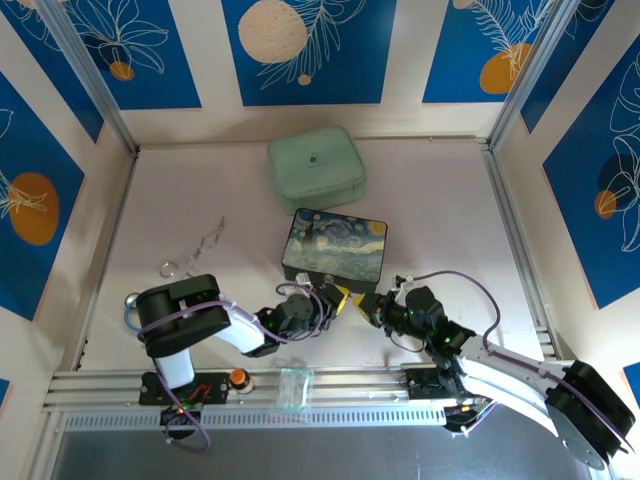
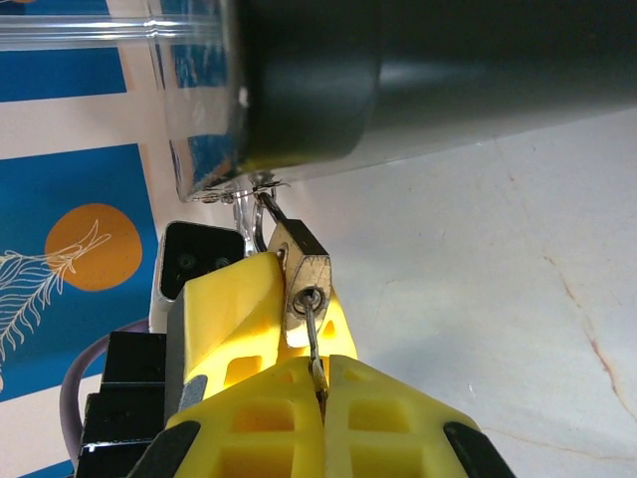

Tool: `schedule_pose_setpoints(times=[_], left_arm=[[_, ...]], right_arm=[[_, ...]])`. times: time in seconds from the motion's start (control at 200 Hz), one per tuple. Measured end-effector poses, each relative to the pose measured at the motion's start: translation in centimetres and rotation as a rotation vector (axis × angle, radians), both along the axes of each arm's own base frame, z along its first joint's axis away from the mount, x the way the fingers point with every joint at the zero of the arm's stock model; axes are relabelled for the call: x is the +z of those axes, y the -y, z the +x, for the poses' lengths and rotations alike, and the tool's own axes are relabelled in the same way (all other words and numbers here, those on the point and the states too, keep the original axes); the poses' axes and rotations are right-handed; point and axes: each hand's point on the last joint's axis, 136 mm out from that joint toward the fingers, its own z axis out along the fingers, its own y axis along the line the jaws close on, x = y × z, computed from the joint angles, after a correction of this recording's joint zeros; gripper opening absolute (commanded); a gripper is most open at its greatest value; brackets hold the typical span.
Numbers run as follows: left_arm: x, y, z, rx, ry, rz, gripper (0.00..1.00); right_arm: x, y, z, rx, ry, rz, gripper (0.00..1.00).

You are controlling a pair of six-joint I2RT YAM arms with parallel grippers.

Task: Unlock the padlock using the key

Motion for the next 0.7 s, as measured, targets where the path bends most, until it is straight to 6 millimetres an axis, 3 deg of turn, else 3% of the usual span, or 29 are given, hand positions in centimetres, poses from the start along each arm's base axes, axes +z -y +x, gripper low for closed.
schedule_pose_setpoints(times=[0.49, 0.7], left_arm=[[0.1, 0.1, 0.1, 0.005, 0.003, -0.005, 0.0], [1.0, 0.3, 0.3, 0.008, 0.018, -0.044, 0.0]], right_arm=[[-0.2, 0.1, 0.7, 0.007, -0.019, 0.021, 0.0], [0.8, 0.8, 1.2, 0.024, -0.005, 0.063, 0.0]])
